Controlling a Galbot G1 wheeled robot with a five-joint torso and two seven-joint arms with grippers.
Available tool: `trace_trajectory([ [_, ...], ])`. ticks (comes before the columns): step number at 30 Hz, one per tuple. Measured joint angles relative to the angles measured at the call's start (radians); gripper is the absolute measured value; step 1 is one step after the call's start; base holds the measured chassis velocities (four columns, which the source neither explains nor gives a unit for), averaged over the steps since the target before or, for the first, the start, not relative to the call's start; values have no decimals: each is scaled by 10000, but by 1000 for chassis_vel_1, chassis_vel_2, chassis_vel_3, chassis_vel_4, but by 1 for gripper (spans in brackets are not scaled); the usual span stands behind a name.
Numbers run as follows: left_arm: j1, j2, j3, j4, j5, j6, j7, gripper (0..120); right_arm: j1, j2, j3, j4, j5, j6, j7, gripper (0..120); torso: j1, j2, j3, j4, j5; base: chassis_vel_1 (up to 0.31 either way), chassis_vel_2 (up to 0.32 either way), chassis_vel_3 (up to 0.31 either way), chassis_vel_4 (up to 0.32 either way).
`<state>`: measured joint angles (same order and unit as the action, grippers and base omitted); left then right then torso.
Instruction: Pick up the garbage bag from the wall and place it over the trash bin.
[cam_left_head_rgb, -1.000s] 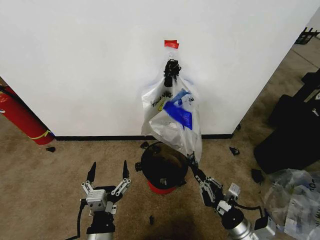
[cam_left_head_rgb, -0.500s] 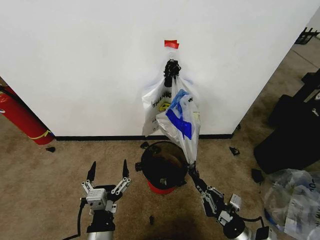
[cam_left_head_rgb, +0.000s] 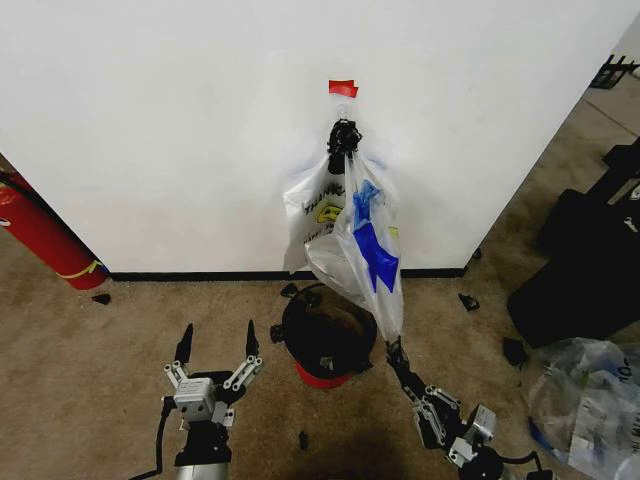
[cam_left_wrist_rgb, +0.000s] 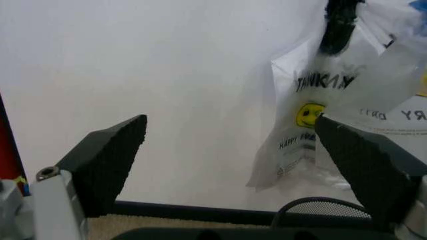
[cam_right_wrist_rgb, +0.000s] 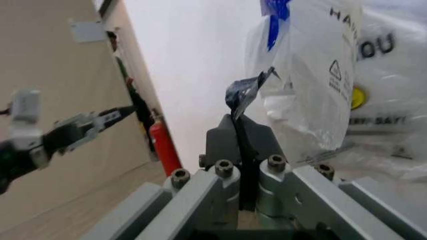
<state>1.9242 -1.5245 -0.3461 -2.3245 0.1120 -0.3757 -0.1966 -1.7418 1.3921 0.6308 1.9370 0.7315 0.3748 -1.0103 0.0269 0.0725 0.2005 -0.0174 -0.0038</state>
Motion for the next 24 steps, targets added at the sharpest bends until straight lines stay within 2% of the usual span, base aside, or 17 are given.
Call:
trace_trajectory([
  [2,-48,16,-1,9,-17,22,0,99,40,-9,-106,130,-7,-50,453,0,0,0,0,0,0,0,0,0,0],
  [6,-281,149,29,35,-55,191,-1,98,266,-14,-598,806,-402,-346,2704,0,0,0,1,2,0,0,0,0,0],
  [8,-322,205,43,32,-78,241,2,98,292,-20,-673,933,-468,-453,3031,0,0,0,1,1,0,0,0,0,0],
  [11,-548,689,126,-98,-288,600,60,98,469,-99,-896,1319,-758,-789,4054,0,0,0,1,1,-1,0,0,0,0],
  [14,-830,1335,230,-347,-689,1109,144,98,650,-177,-1011,1544,-886,-1067,4657,0,0,0,1,1,-2,0,0,0,0],
  [15,-830,1335,230,-347,-689,1109,144,98,650,-177,-1011,1544,-886,-1067,4657,0,0,0,1,1,-2,0,0,0,0],
  [18,-1159,2263,343,-768,-1484,1778,267,98,834,-248,-1093,1726,-898,-1437,5109,0,0,0,1,-1,-3,0,0,0,0],
  [23,-2148,4477,283,-1596,-3770,3232,416,98,1134,-238,-1159,1803,-1127,-1687,5329,0,0,0,1,3,-3,0,0,0,0],
  [24,-2148,4477,283,-1596,-3770,3232,416,98,1134,-238,-1159,1803,-1127,-1687,5329,0,0,0,1,3,-3,0,0,0,0],
])
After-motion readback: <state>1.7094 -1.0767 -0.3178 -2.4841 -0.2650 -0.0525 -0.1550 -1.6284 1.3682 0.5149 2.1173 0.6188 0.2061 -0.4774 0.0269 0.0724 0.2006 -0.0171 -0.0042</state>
